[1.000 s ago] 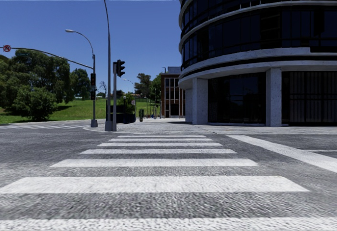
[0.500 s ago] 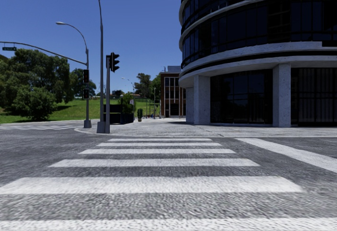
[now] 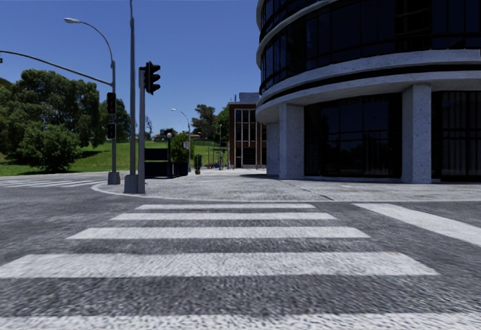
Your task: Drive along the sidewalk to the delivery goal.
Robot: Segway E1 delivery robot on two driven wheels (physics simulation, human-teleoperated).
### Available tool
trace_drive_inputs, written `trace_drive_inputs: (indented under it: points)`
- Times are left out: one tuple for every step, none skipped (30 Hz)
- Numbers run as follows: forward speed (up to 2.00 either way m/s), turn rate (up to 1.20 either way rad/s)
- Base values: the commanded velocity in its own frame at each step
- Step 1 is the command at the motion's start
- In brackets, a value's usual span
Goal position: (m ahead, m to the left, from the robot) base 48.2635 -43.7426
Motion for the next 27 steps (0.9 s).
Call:
trace_drive_inputs:
  points:
    - [2.0, 0.0]
    - [2.0, 0.0]
    - [2.0, 0.0]
    - [2.0, 0.0]
    - [2.0, 0.0]
    - [2.0, 0.0]
    - [2.0, 0.0]
    - [2.0, 0.0]
    - [2.0, 0.0]
    - [2.0, 0.0]
    - [2.0, 0.0]
    - [2.0, 0.0]
    - [2.0, 0.0]
    - [2.0, 0.0]
    - [2.0, 0.0]
    - [2.0, 0.0]
    - [2.0, 0.0]
    - [2.0, 0.0]
    - [2.0, 0.0]
    - [2.0, 0.0]
    - [2.0, 0.0]
    - [2.0, 0.0]
    - [2.0, 0.0]
    - [2.0, 0.0]
    - [2.0, 0.0]
    - [2.0, 0.0]
    - [2.0, 0.0]
